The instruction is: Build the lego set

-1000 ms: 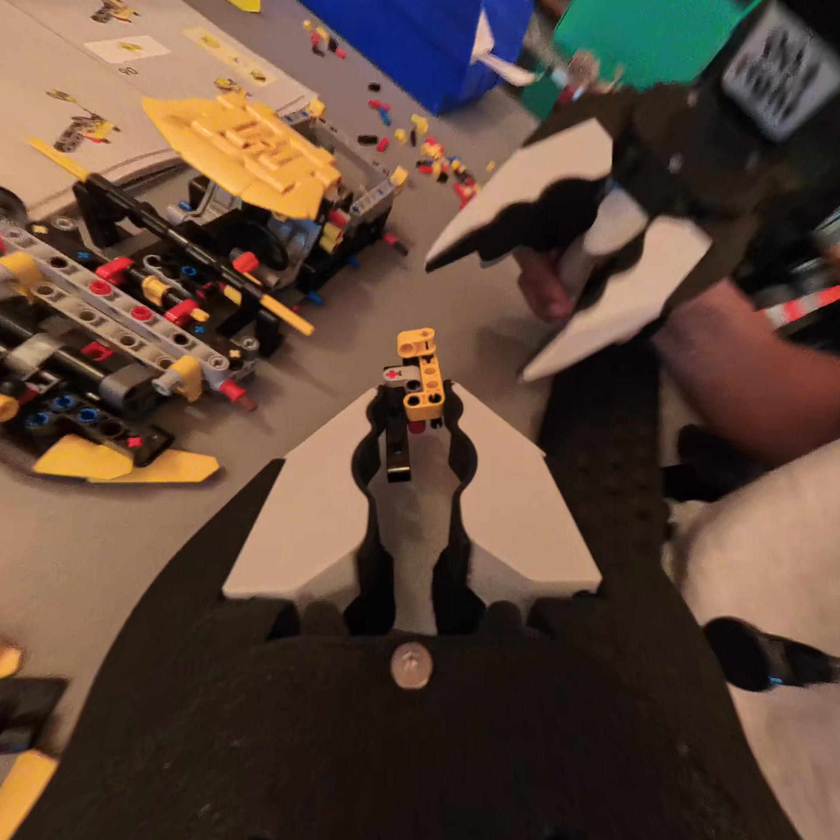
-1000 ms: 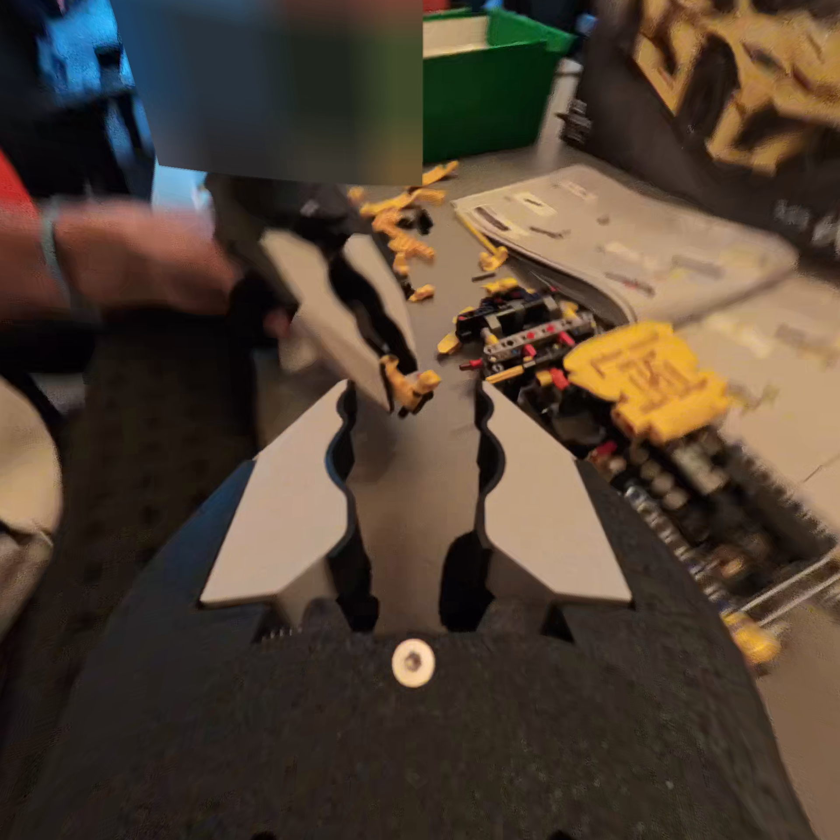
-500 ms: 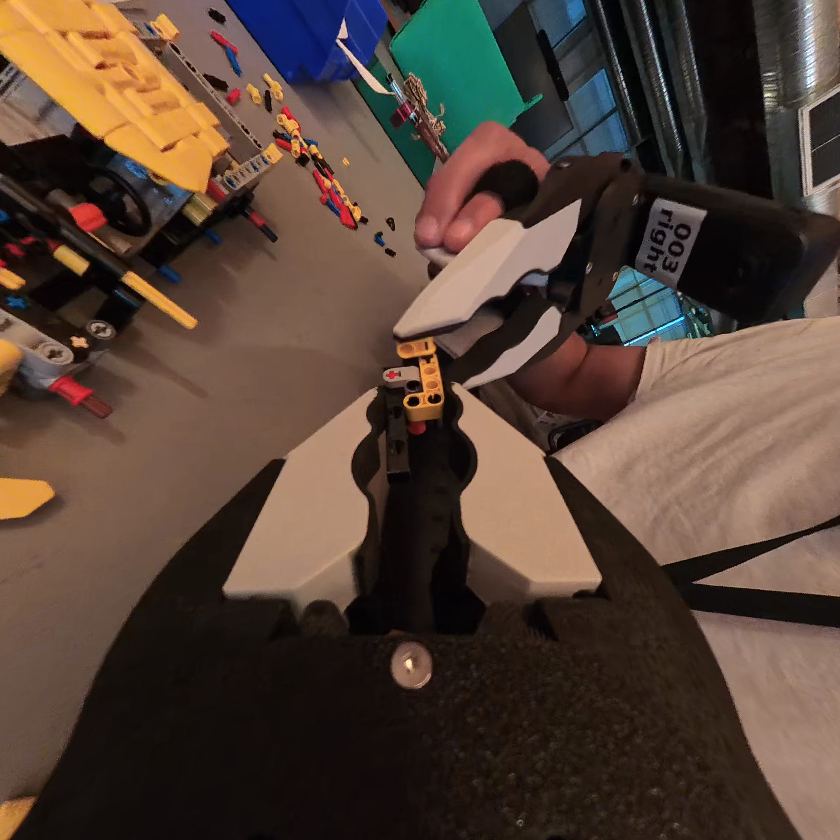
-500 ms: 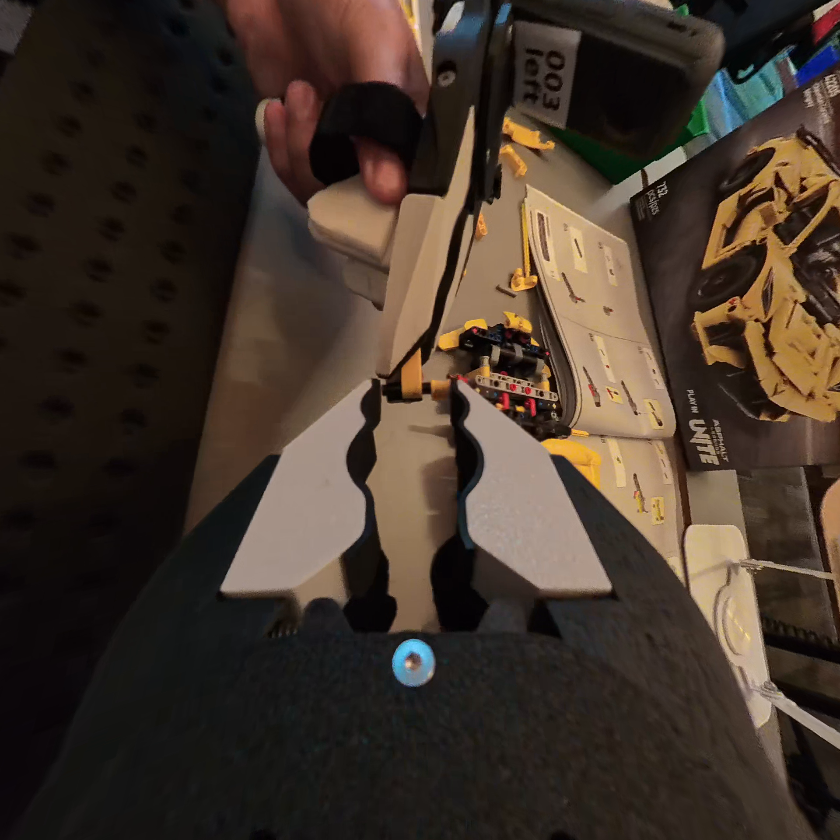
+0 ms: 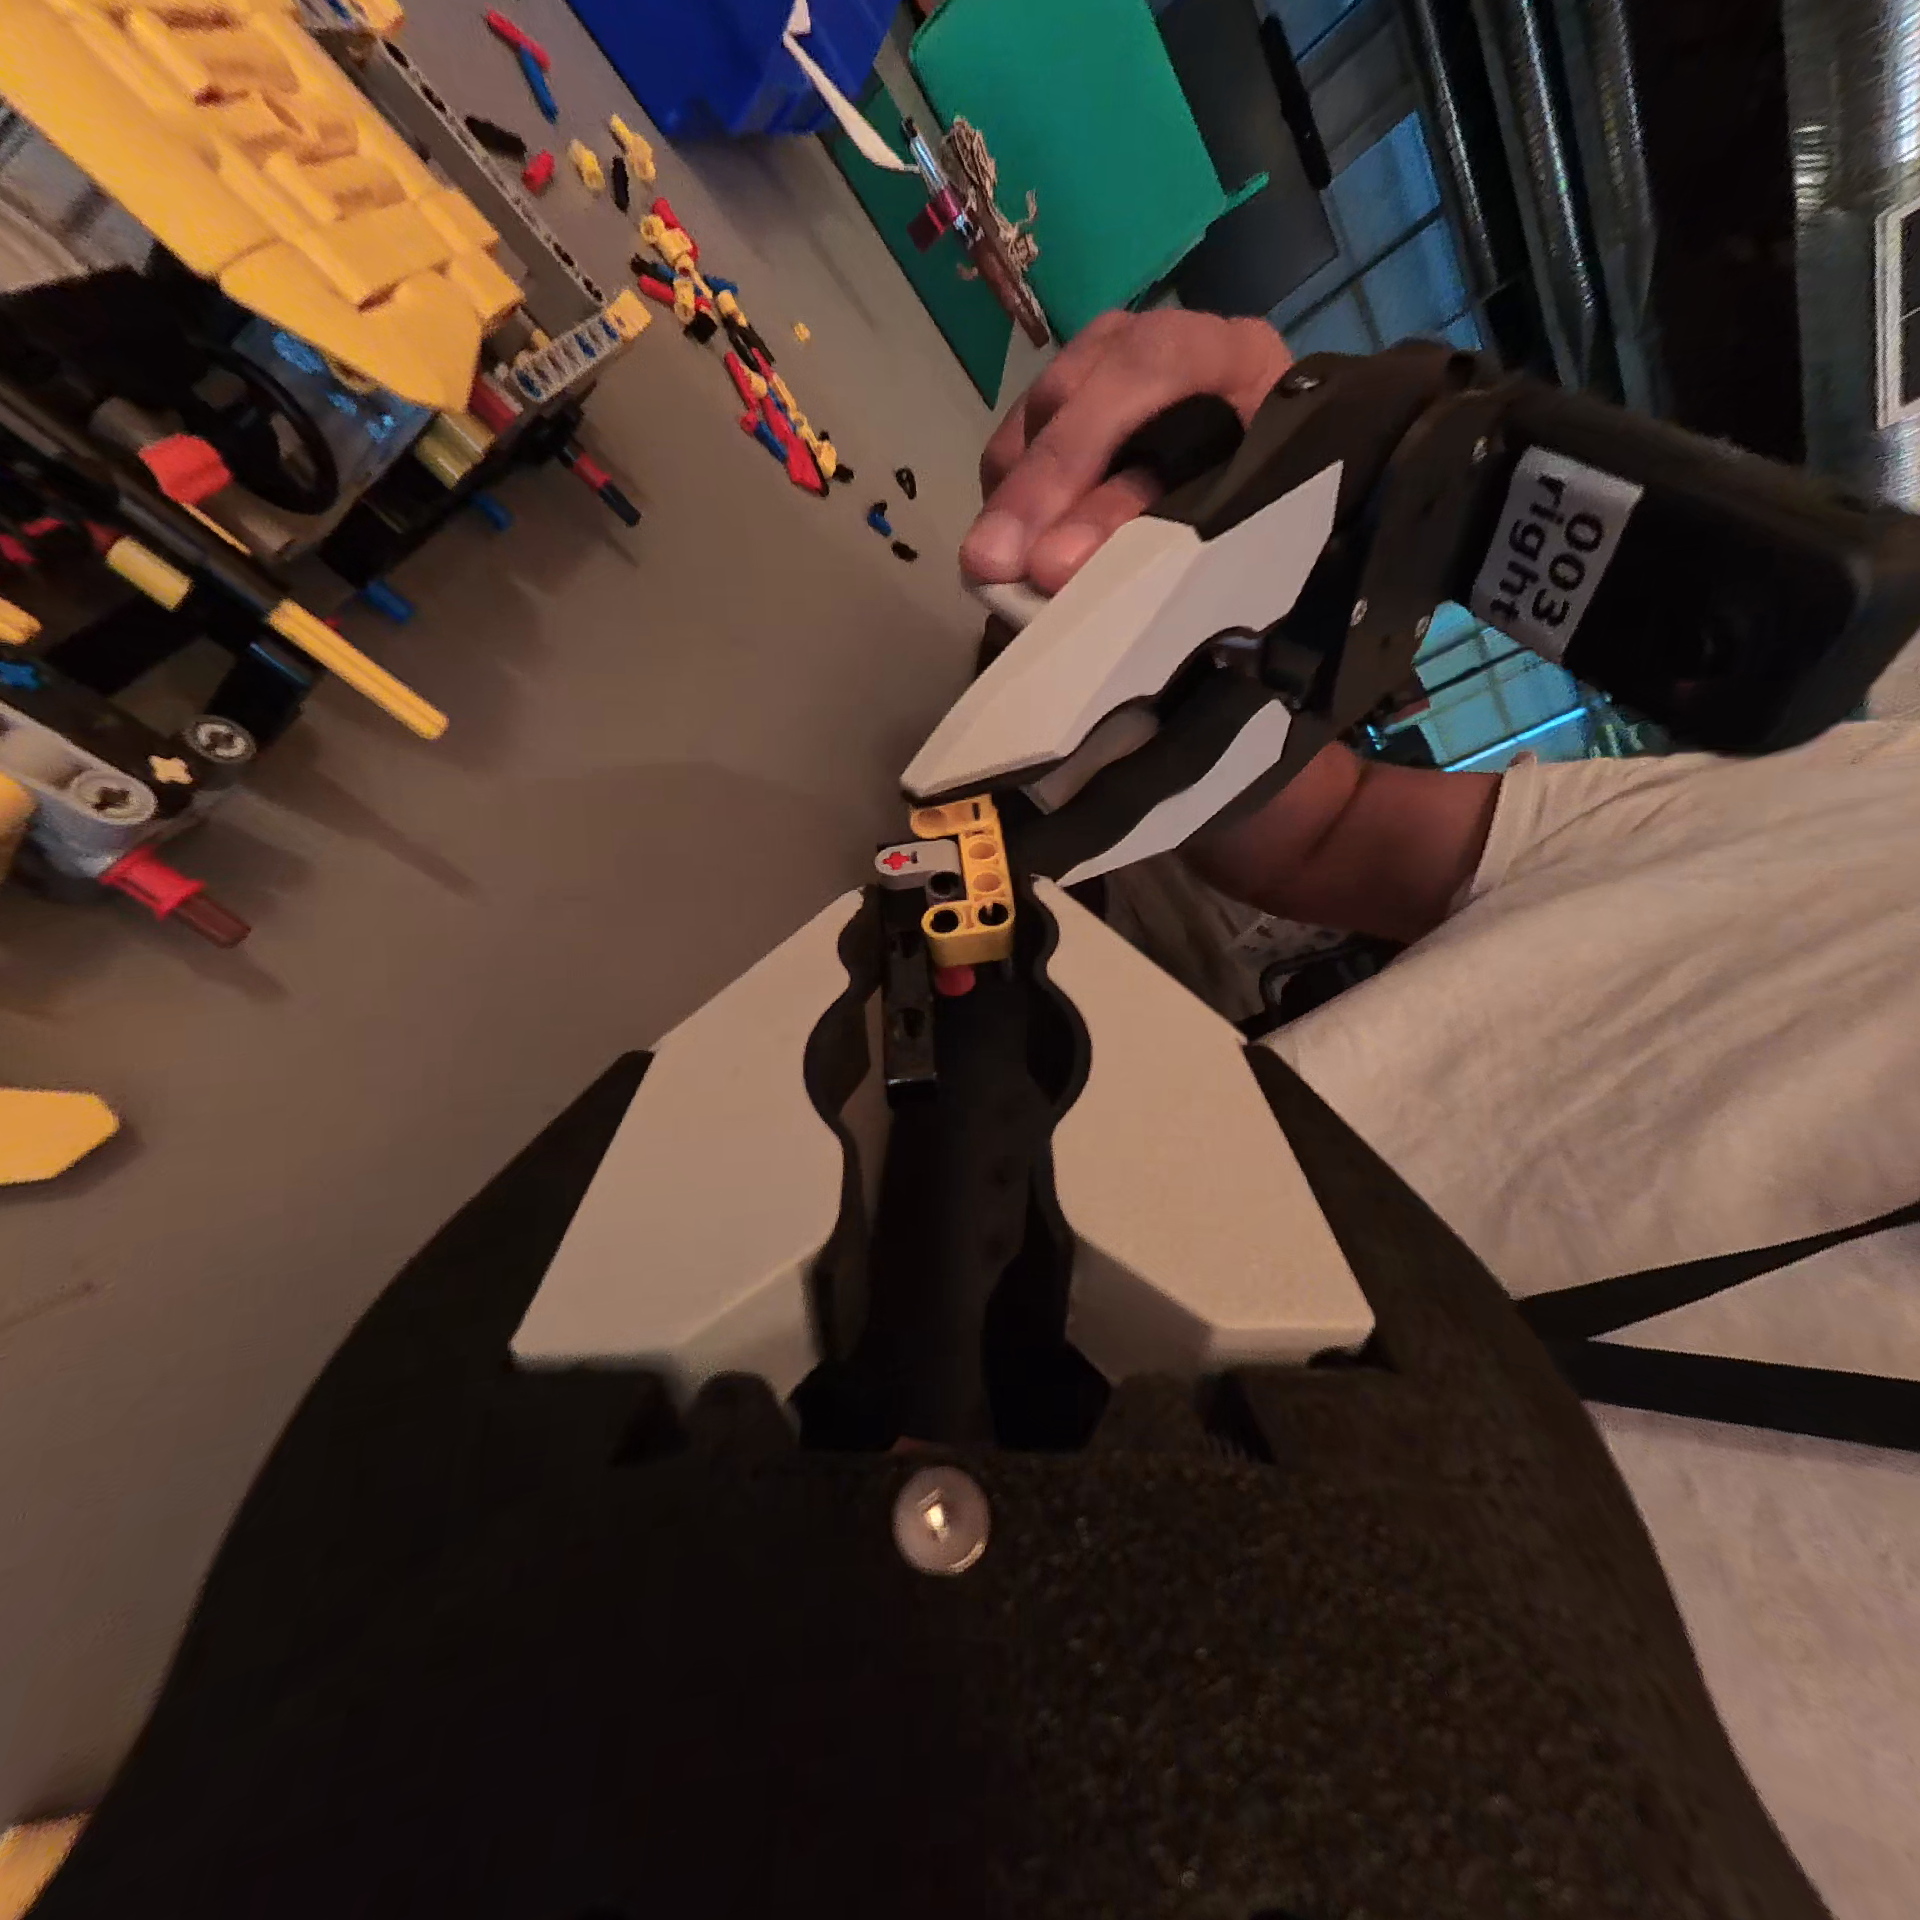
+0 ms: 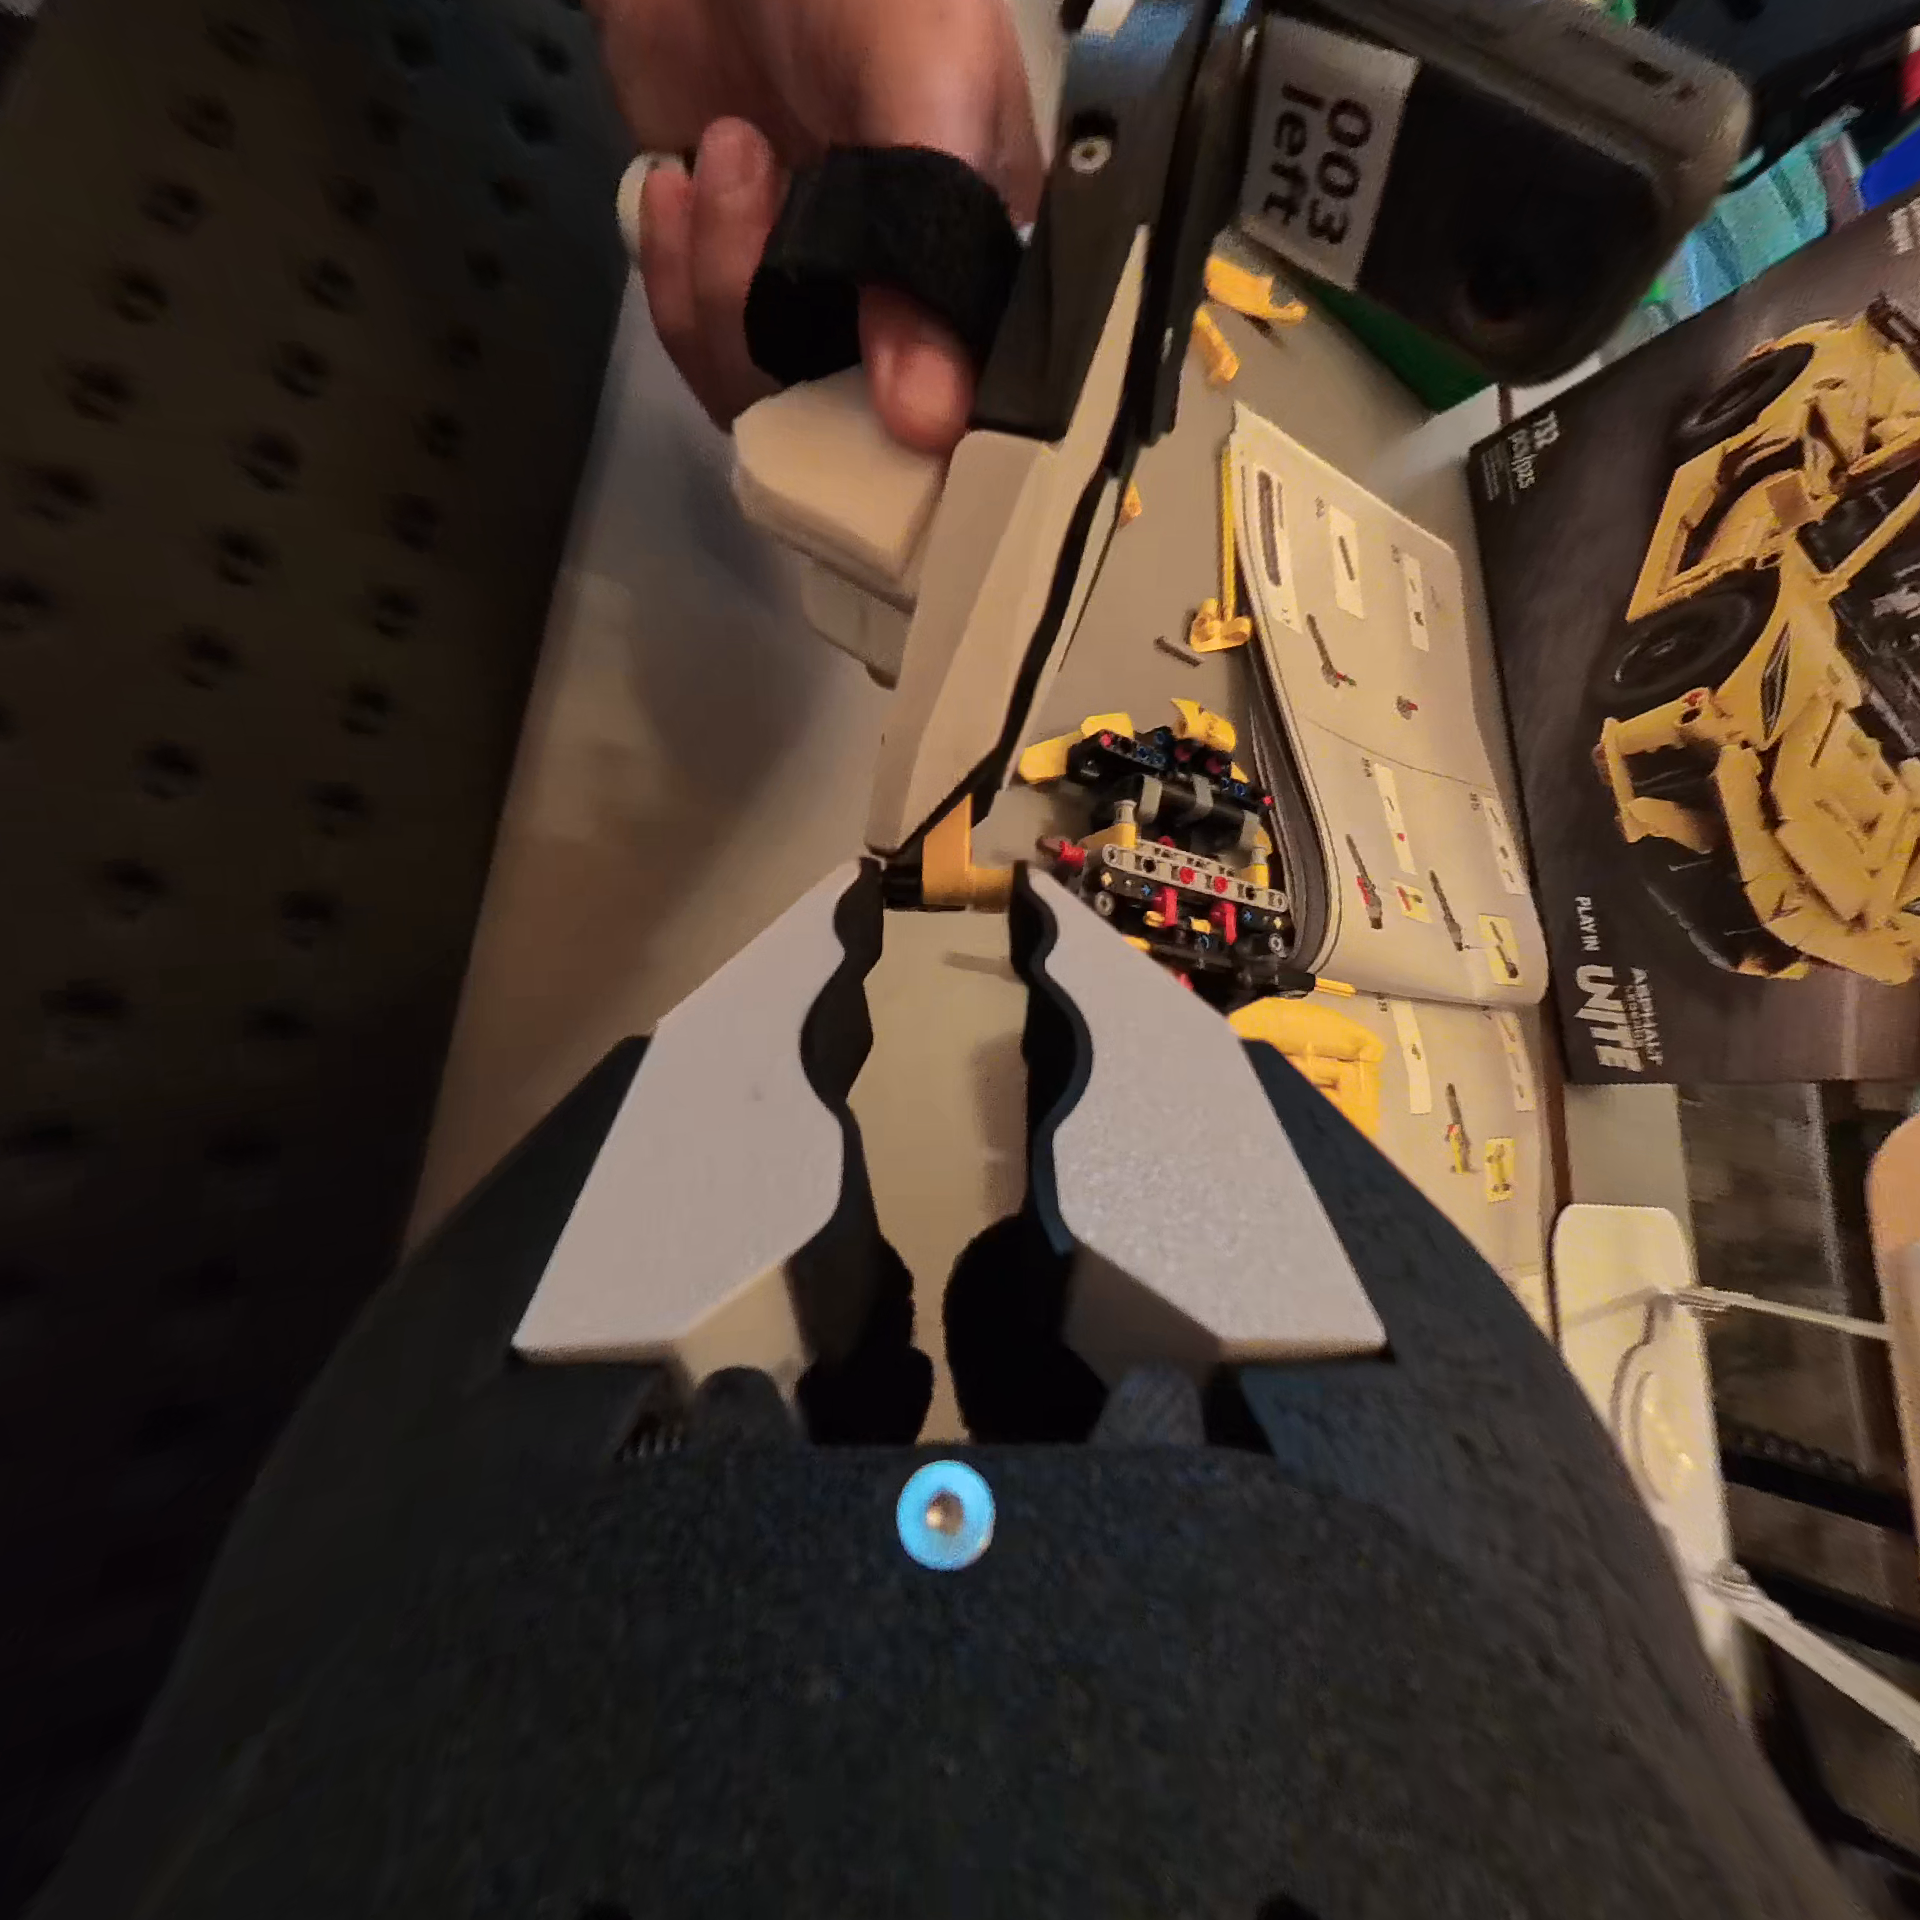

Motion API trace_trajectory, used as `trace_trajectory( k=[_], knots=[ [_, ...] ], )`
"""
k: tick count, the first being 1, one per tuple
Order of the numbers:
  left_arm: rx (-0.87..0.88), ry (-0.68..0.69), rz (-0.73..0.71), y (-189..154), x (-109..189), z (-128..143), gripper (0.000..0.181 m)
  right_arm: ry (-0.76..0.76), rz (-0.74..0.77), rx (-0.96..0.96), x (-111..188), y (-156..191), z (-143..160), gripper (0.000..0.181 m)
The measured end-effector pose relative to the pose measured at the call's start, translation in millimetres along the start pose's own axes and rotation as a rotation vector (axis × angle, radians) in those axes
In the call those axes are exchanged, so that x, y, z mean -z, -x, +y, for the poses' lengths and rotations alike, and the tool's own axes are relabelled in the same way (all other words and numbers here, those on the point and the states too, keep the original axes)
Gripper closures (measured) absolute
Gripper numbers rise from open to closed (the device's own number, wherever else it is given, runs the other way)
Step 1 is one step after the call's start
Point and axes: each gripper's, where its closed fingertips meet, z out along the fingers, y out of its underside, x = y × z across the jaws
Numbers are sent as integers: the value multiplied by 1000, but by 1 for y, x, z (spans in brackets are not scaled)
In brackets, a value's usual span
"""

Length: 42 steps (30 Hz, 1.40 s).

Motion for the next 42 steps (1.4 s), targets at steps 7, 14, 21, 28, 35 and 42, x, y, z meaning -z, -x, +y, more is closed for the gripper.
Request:
trace_trajectory(
  k=[7, 14, 21, 28, 35, 42],
  knots=[
    [-212, -47, -267, 25, 14, -20, 157, -49, 85, -210, 3, -28, 12, 122],
    [-448, -157, -478, 39, 21, -41, 156, -509, 271, -880, 47, -116, 31, 127],
    [-436, -185, -442, 44, 22, -34, 156, -675, 533, -1135, 85, -137, 100, 137],
    [-338, -148, -318, 45, 10, -27, 156, -161, 729, -1136, 59, -143, 173, 139],
    [-339, -102, -318, 47, 6, -17, 156, -95, 709, -1091, 47, -139, 178, 142],
    [-341, -67, -329, 50, 2, -11, 156, -104, 724, -1151, 55, -139, 188, 144]
  ],
)
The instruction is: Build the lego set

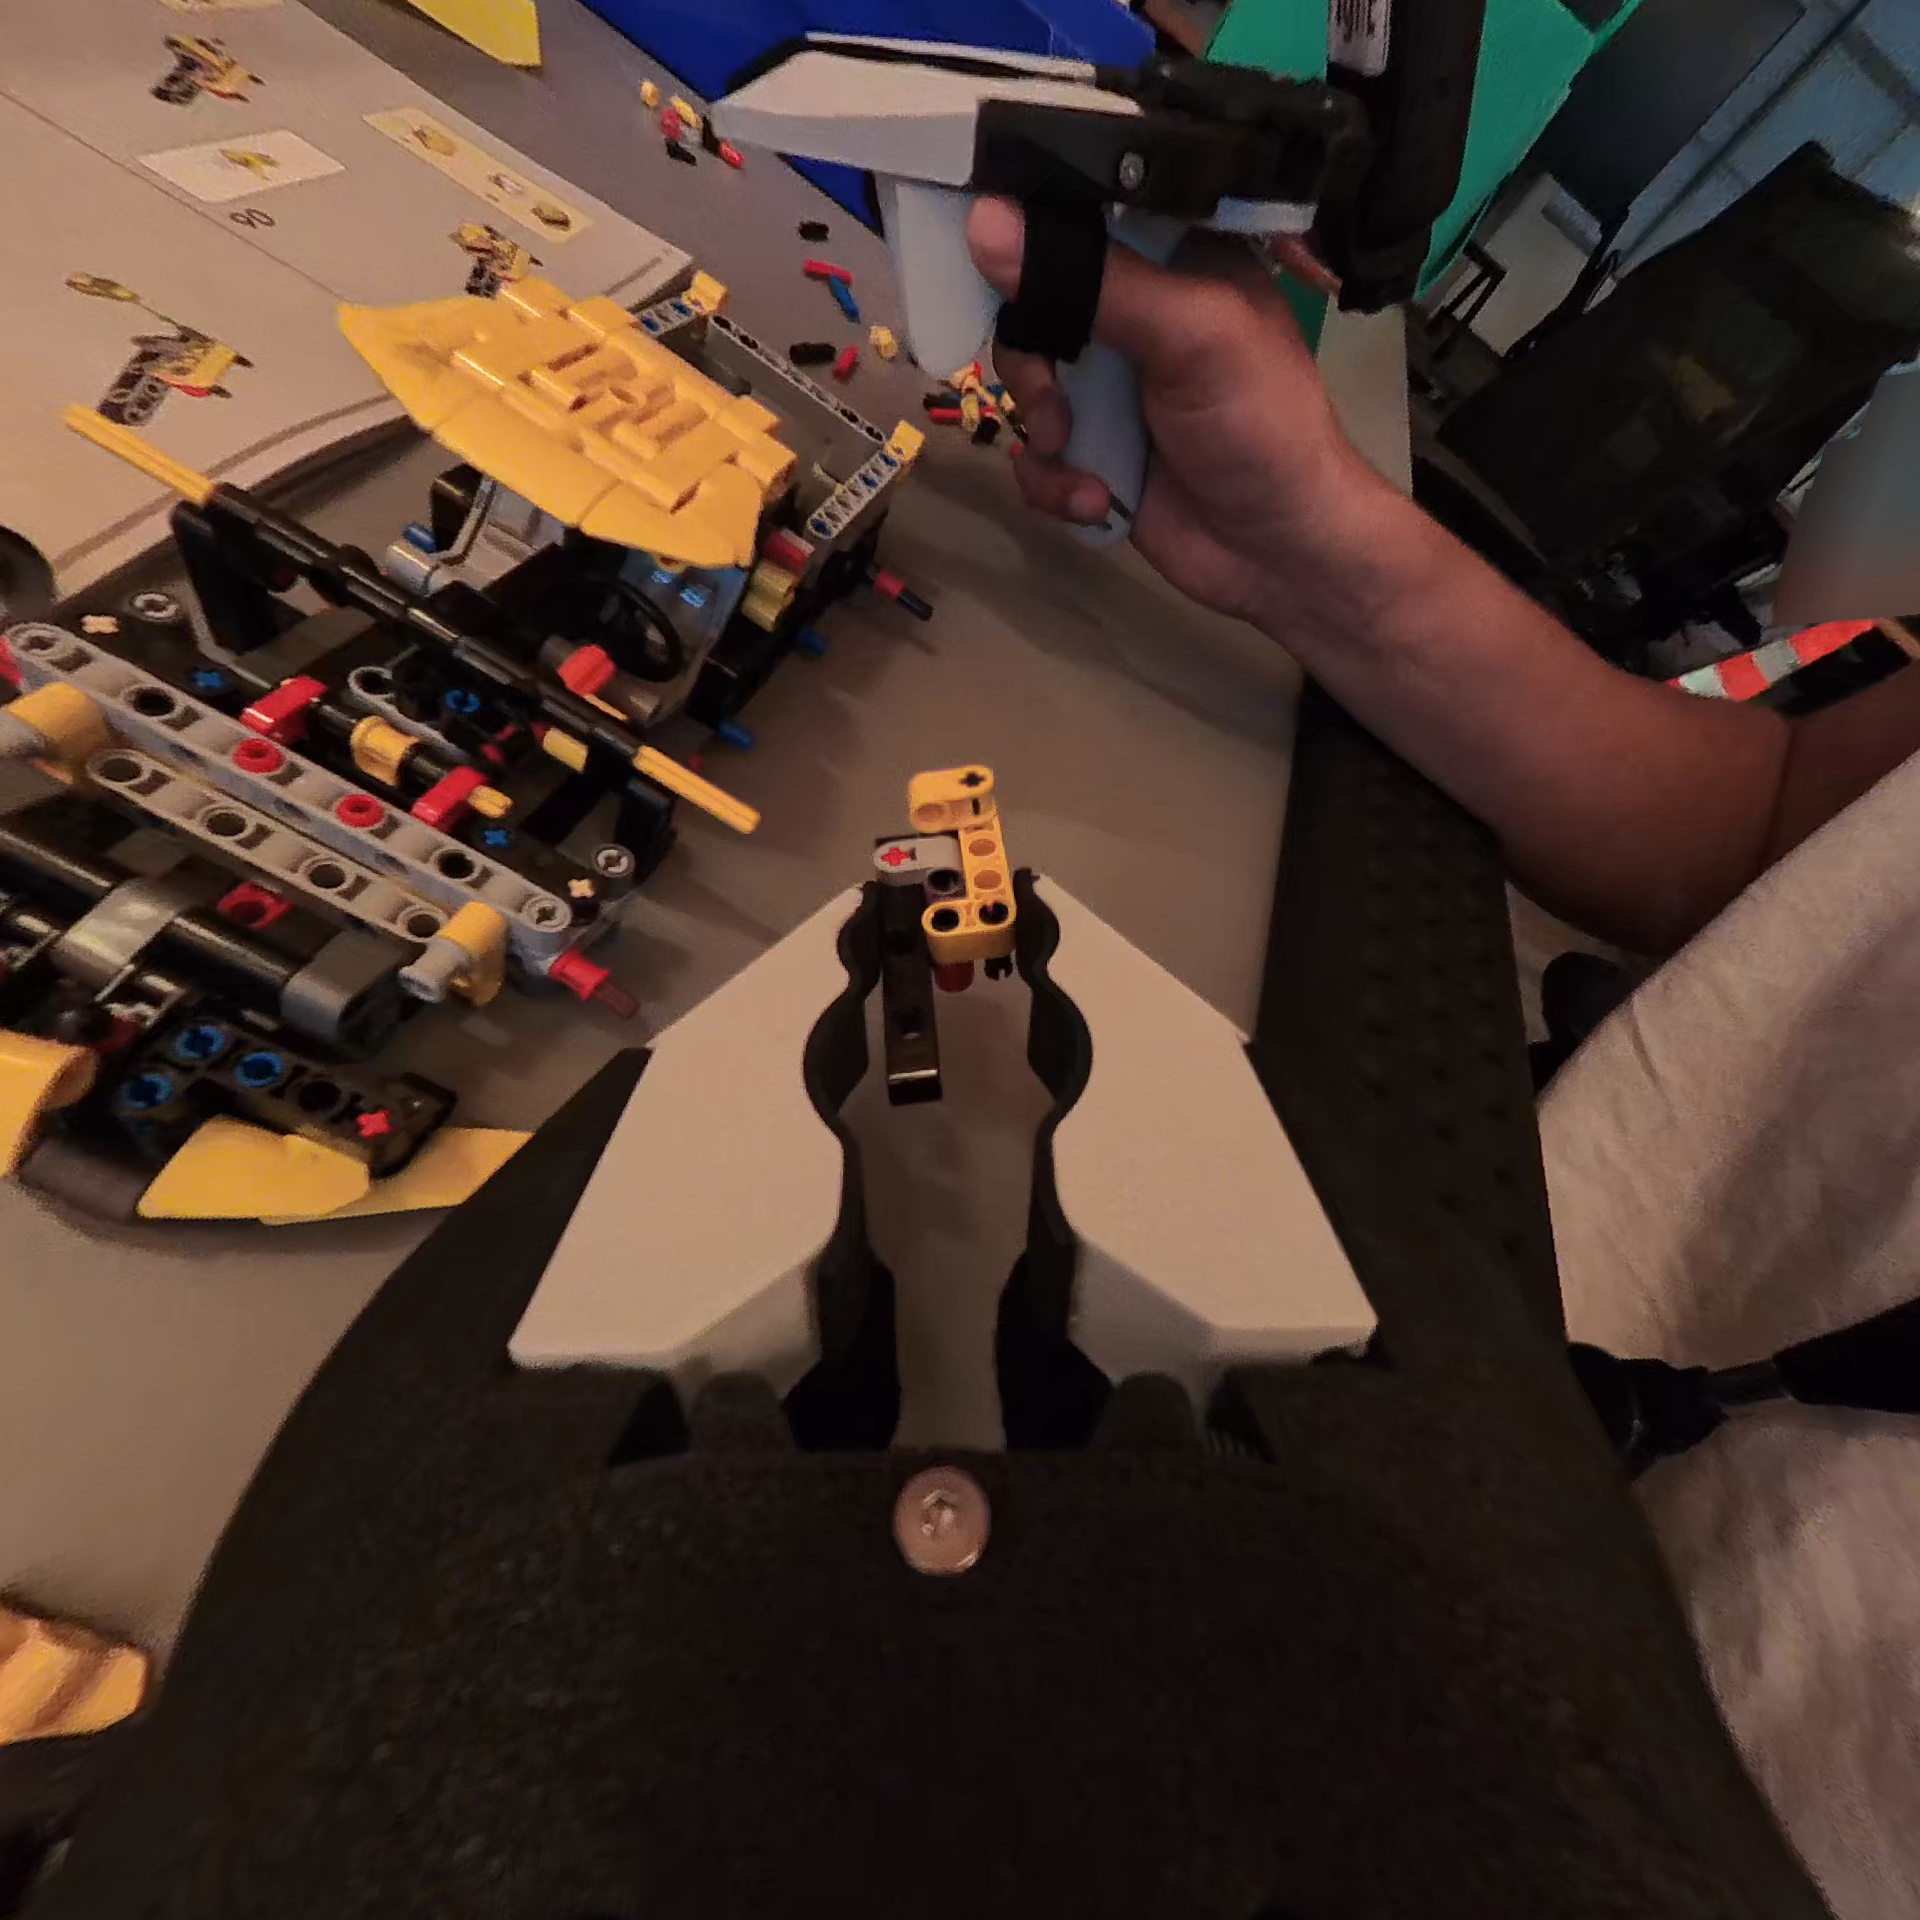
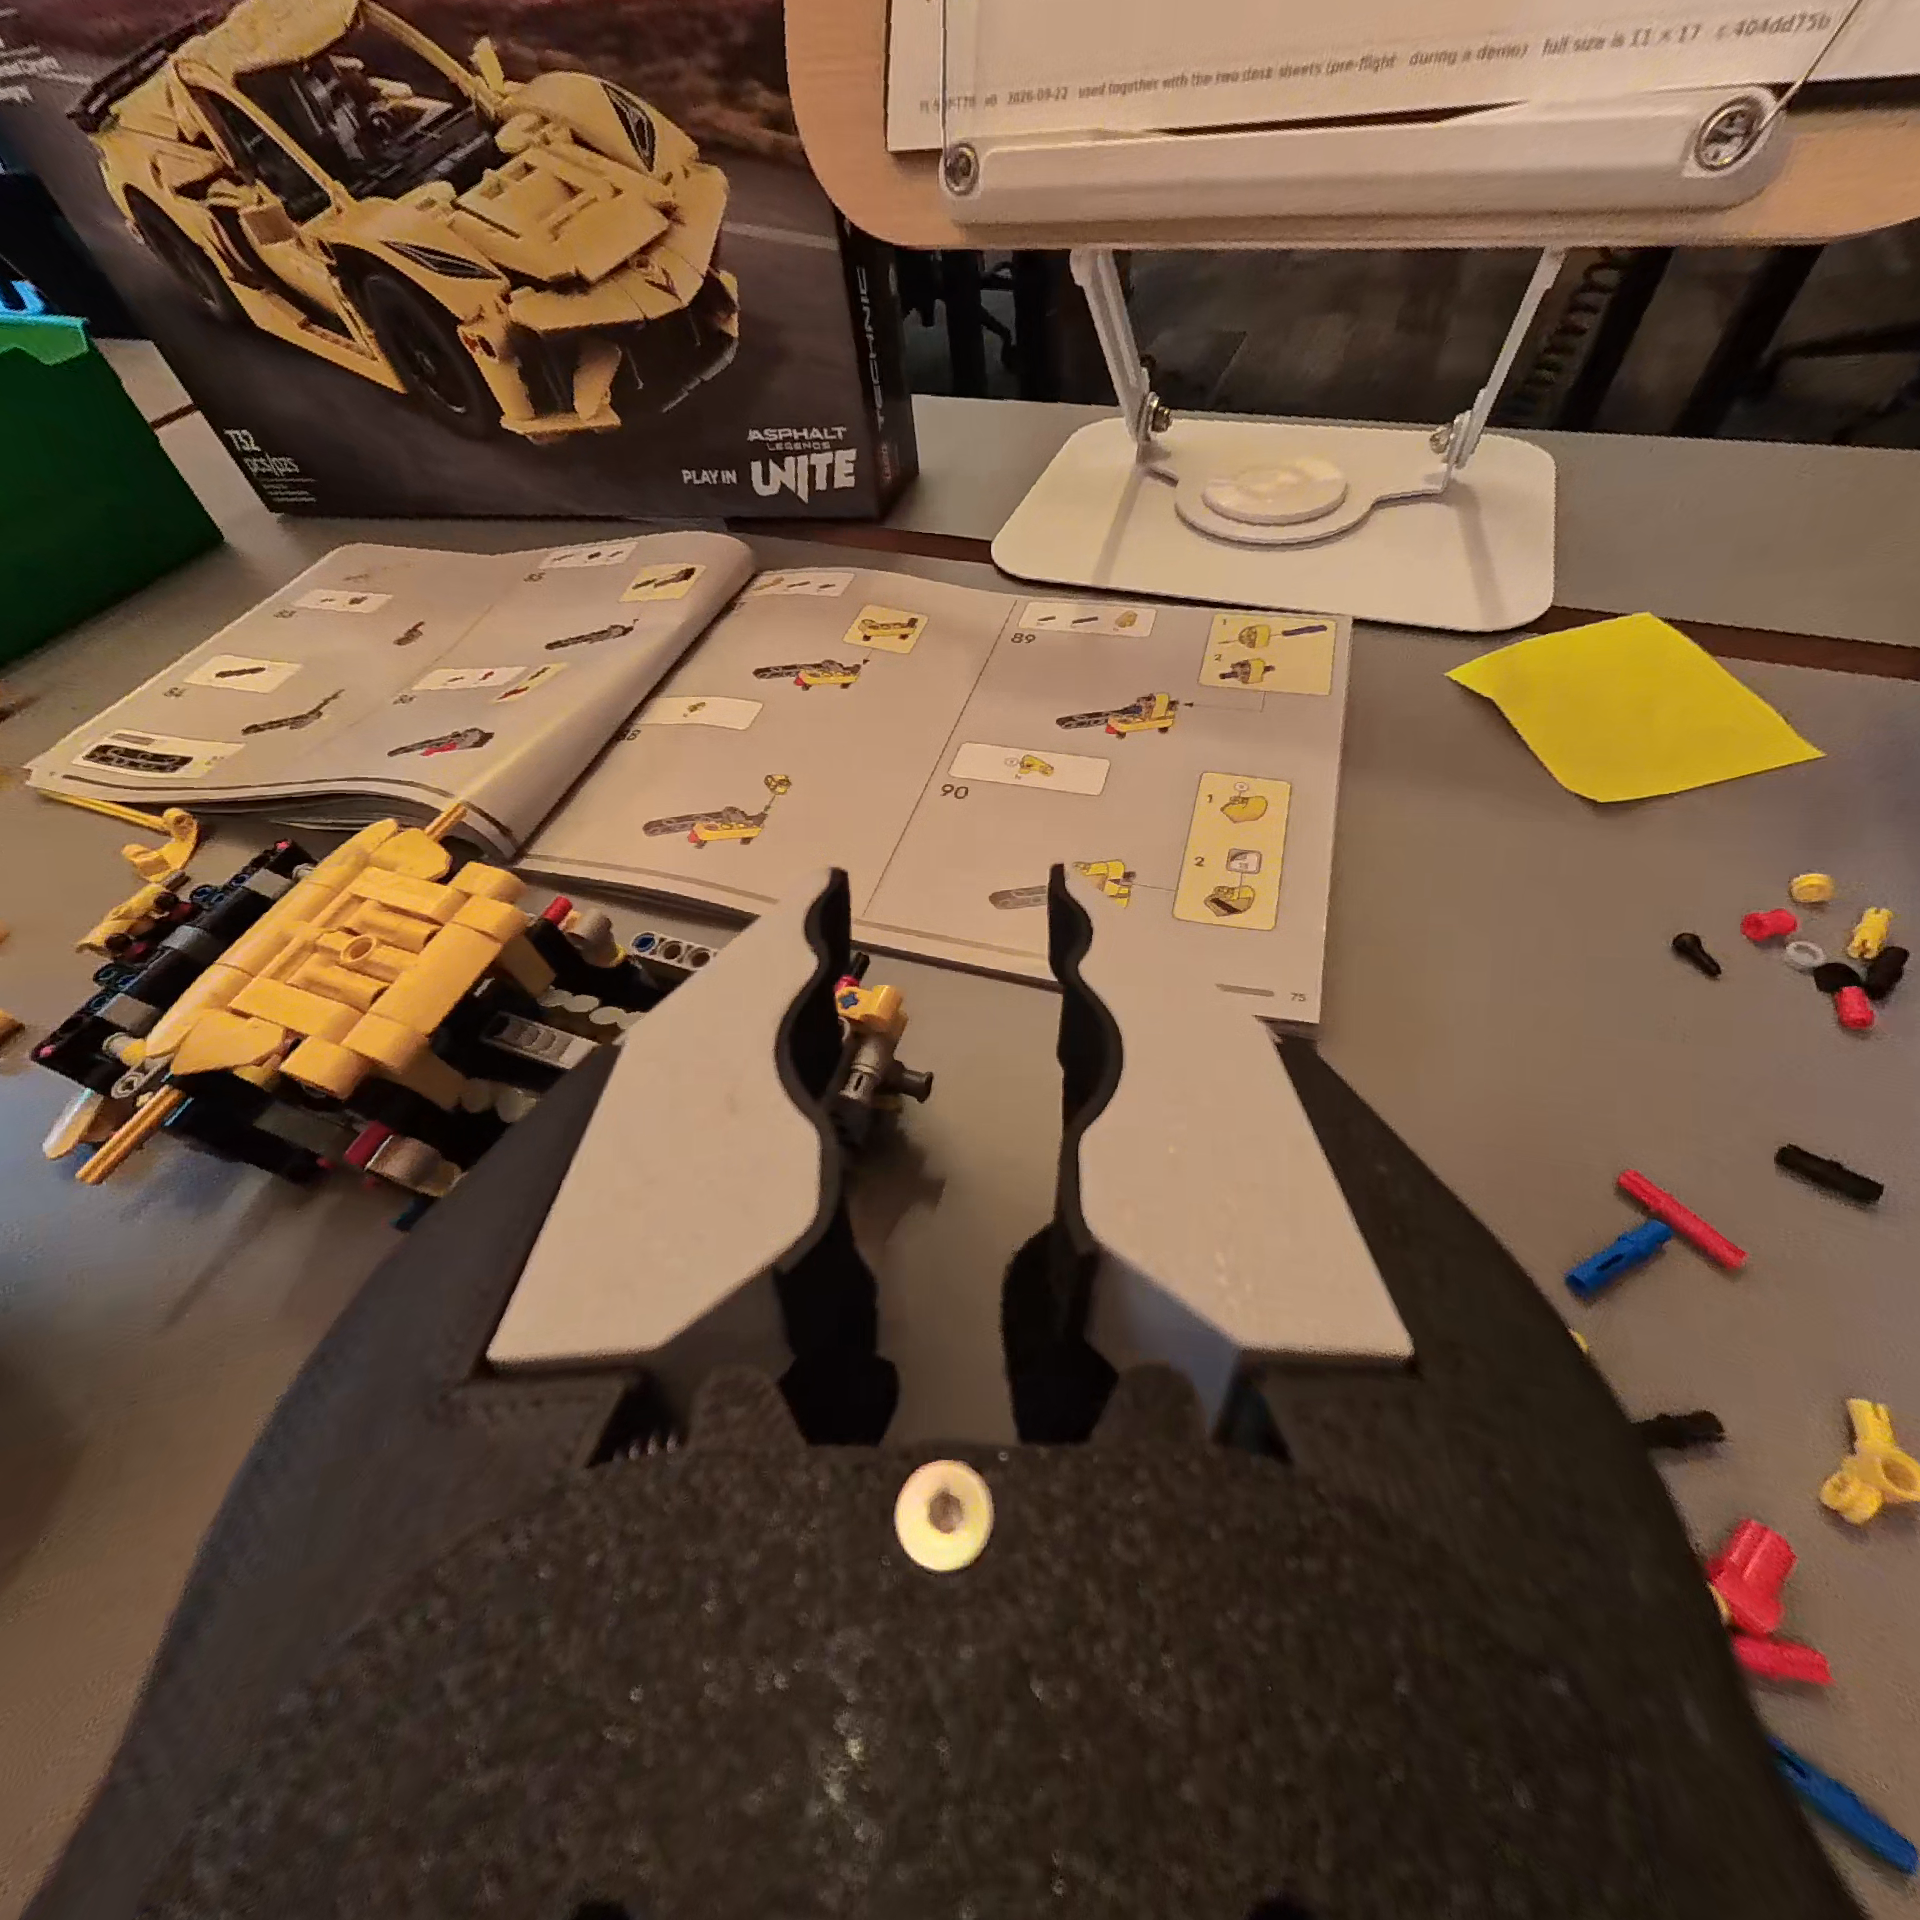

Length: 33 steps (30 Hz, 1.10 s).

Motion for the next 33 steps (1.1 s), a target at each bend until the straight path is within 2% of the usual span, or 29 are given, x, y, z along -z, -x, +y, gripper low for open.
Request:
trace_trajectory(
  k=[9, 16, 24, 28, 31, 33],
  knots=[
    [-267, 189, -145, -1, -18, 29, 156, 13, -23, 2, -1, 7, 1, 146],
    [-326, 278, -161, -1, -24, 42, 156, 16, -27, -17, 1, 4, 2, 146],
    [-402, 288, -190, -3, -26, 44, 153, -24, 39, -41, 18, -19, -8, 145],
    [-372, 210, -178, -6, -19, 34, 143, -15, 66, 14, 33, -33, -12, 144],
    [-296, 68, -134, -12, -5, 14, 142, -6, 184, 135, 79, -77, -33, 147],
    [-246, -49, -140, -8, 7, -7, 142, 88, 224, 164, 110, -104, -21, 146]
  ],
)
